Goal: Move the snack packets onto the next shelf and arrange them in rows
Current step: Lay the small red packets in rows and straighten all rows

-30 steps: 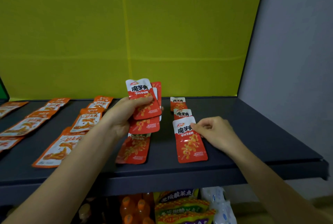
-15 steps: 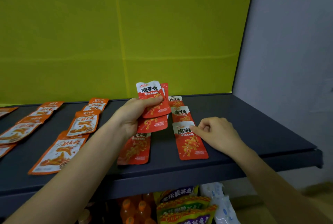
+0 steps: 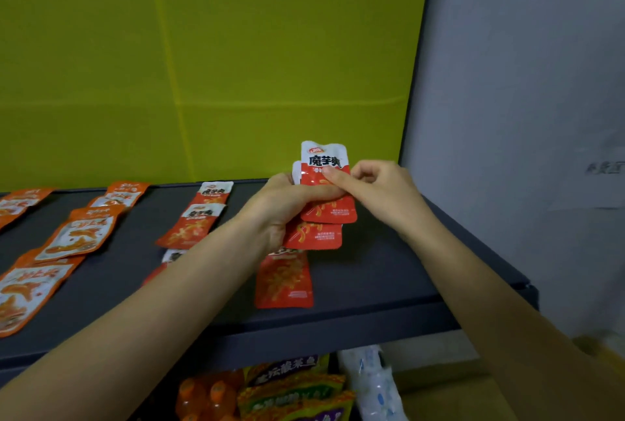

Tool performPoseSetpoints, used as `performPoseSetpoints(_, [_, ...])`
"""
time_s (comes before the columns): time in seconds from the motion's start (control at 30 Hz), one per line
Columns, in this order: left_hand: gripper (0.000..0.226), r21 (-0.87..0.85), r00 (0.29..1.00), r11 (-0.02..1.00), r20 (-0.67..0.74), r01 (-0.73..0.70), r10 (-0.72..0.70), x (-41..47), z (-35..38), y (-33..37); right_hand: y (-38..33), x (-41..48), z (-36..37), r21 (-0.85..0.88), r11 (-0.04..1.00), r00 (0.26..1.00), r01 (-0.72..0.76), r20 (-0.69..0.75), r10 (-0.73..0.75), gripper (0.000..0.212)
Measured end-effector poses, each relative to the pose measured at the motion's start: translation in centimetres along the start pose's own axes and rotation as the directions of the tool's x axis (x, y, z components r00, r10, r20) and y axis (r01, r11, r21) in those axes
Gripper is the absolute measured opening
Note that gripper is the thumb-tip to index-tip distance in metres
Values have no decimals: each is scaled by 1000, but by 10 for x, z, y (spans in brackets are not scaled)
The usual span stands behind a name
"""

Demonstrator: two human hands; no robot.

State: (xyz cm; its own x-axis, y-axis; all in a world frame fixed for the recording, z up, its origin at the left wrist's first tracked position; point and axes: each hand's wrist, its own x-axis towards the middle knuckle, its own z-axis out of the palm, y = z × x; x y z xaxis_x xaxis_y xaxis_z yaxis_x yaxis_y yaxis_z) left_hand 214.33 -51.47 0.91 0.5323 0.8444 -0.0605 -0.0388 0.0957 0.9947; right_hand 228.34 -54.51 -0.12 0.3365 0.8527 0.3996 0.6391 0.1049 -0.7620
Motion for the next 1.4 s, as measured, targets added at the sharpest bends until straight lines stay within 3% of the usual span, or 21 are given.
performPoseSetpoints(0.1, [6, 29, 1000, 999, 20, 22, -23, 13, 25, 4, 20, 18, -21, 172, 984, 991, -43, 129, 21, 37])
performPoseSetpoints(0.23, [10, -65, 998, 996, 20, 64, -63, 31, 51, 9, 44, 41, -43, 233, 968, 977, -89, 210, 39, 33])
performPoseSetpoints(0.47, [19, -115, 963, 993, -268, -11, -20, 52, 36, 3, 76, 80, -44, 288, 945, 974, -152, 209, 93, 34])
performPoseSetpoints(0.6, [15, -176, 913, 984, -406, -26, -49, 55, 4, 9, 98, 106, -34, 184, 969, 971, -165, 201, 128, 31])
performPoseSetpoints(0.7, [17, -161, 897, 987, -435, 12, -82, 54, -11, 10, 121, 116, -19, -87, 977, 960, -194, 190, 207, 45])
performPoseSetpoints(0.83, [14, -73, 897, 996, -435, 53, -80, 57, -22, 7, 134, 120, -9, -395, 902, 960, -174, 136, 245, 38])
performPoseSetpoints(0.93, [12, -15, 903, 997, -422, 82, -81, 62, -24, 3, 133, 122, -6, -522, 847, 971, -103, 132, 199, 53])
performPoseSetpoints(1.03, [13, 5, 914, 996, -398, 86, -77, 65, -19, -1, 132, 123, 1, -624, 781, 986, -38, 105, 132, 54])
performPoseSetpoints(1.2, [13, 54, 923, 995, -380, 82, -56, 72, -5, -8, 128, 123, 6, -685, 729, 991, 5, 102, 89, 57])
performPoseSetpoints(1.4, [11, 62, 941, 997, -337, 41, -18, 76, 13, -13, 124, 120, 3, -604, 797, 992, -8, 98, 84, 62])
